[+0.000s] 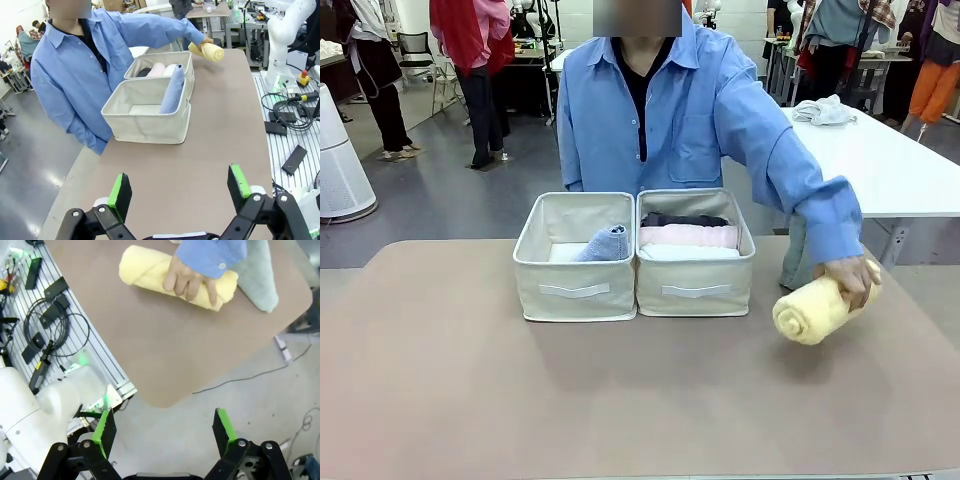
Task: Sort the towels based on their folding style.
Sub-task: Pick up another triangle-folded towel from the table and place it in the left Fabric basket.
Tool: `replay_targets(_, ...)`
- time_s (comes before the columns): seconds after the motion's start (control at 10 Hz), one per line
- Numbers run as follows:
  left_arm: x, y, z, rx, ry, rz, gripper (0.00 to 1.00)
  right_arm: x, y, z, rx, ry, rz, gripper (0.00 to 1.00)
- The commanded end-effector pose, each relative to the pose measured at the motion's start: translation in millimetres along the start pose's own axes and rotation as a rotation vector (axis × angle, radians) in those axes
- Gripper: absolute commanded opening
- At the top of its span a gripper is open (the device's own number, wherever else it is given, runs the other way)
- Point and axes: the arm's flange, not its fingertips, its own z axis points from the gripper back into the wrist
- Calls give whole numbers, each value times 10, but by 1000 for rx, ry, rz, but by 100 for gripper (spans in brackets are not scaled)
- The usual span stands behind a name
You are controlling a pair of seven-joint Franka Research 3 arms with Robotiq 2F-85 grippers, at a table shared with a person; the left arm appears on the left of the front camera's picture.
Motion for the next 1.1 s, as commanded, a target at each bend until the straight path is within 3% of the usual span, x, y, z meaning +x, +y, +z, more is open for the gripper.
replay_targets(0.0,-3,-33,-6,11,-22,-17,100,32,-35,-34,0,7,0,100)
replay_targets(0.7,-3,-33,-6,11,-22,-17,100,8,-13,-18,4,3,0,100)
replay_targets(1.0,-3,-33,-6,11,-22,-17,100,433,-120,-29,-104,1,71,100)
